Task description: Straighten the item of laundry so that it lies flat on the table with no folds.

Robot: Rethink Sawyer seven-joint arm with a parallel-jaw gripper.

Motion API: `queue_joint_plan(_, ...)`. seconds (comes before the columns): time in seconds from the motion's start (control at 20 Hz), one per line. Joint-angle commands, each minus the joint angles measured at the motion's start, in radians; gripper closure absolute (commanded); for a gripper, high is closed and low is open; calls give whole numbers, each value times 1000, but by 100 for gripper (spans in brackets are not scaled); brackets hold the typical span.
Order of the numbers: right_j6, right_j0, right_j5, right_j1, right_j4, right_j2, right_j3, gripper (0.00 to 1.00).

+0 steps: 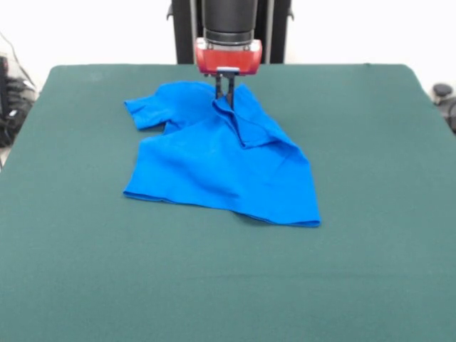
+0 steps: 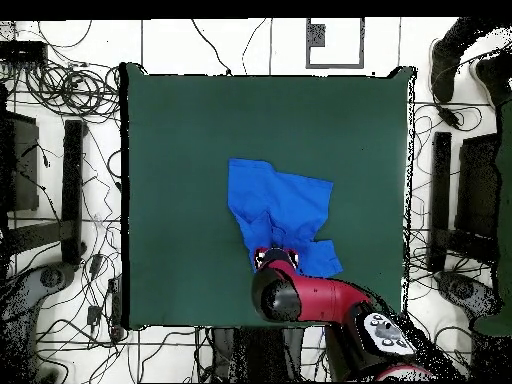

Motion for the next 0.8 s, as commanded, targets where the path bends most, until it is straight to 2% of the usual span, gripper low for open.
queue_joint_plan(0.05, 137, 16, -21, 56, 0, 115, -52, 100)
queue_joint_plan(0.8, 158, 4, -4, 2, 11, 144, 7, 100)
